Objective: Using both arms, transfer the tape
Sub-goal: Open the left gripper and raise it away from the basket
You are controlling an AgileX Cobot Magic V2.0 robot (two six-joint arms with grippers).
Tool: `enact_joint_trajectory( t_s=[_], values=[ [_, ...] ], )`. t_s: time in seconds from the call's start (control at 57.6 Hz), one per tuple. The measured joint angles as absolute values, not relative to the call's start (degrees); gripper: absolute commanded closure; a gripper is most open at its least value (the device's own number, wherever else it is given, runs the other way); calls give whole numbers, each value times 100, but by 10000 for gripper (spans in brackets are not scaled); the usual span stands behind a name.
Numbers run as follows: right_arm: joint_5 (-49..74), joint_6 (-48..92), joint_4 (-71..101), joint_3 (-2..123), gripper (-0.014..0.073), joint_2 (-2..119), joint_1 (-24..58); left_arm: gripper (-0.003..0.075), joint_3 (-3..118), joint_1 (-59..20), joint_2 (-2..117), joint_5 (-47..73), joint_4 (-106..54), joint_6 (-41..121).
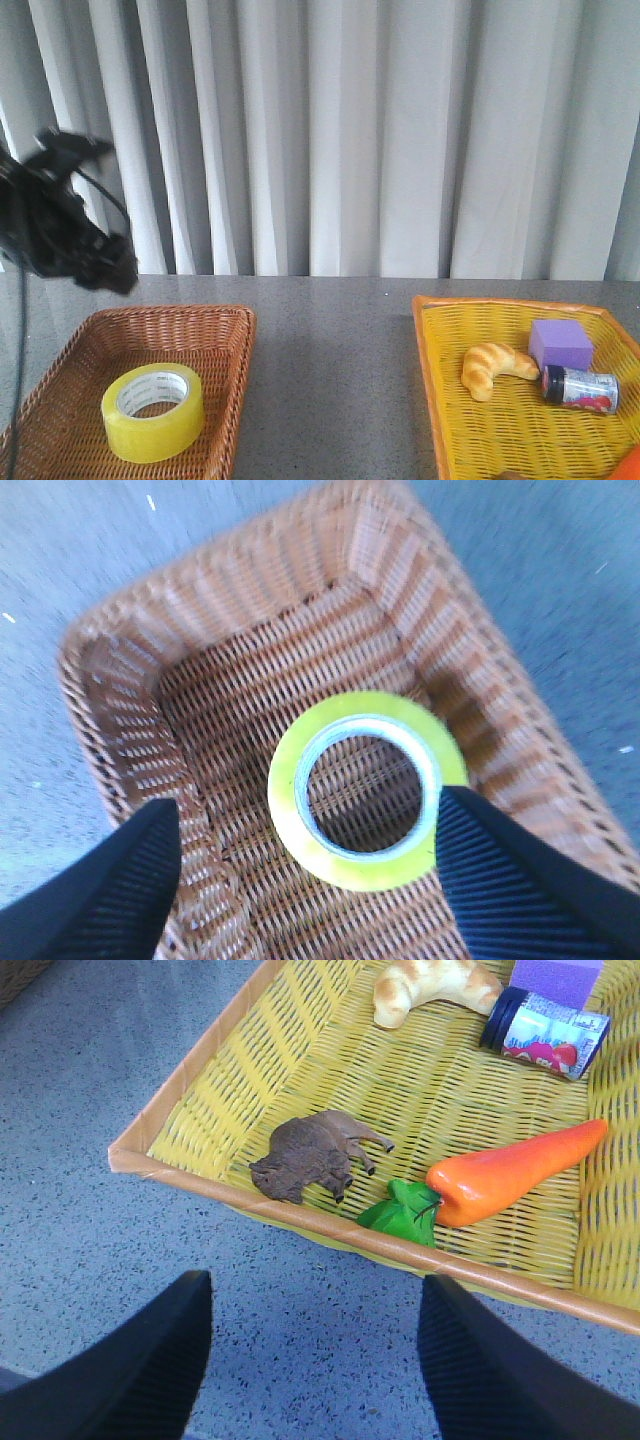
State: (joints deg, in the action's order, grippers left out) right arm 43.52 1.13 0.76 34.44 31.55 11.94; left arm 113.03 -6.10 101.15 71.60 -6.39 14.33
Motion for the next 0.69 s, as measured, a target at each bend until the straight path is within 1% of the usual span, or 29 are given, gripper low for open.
enact_joint_trajectory(
  t_s=[0.104,0.243,0.399,0.538,0.694],
  values=[
    [4352,113,76,3444,137,3155,1194,197,11082,-610,9413,7175,-686,1377],
    [4352,113,76,3444,137,3155,1194,197,10195,-610,8441,7180,-693,1365],
    [4352,113,76,3444,137,3155,1194,197,8619,-610,7212,6831,-693,1365],
    [4352,113,76,3444,137,3155,1194,197,6988,-610,6127,5993,-697,1345],
    [4352,113,76,3444,137,3155,1194,197,5434,-610,5016,5162,-697,1327]
  ],
)
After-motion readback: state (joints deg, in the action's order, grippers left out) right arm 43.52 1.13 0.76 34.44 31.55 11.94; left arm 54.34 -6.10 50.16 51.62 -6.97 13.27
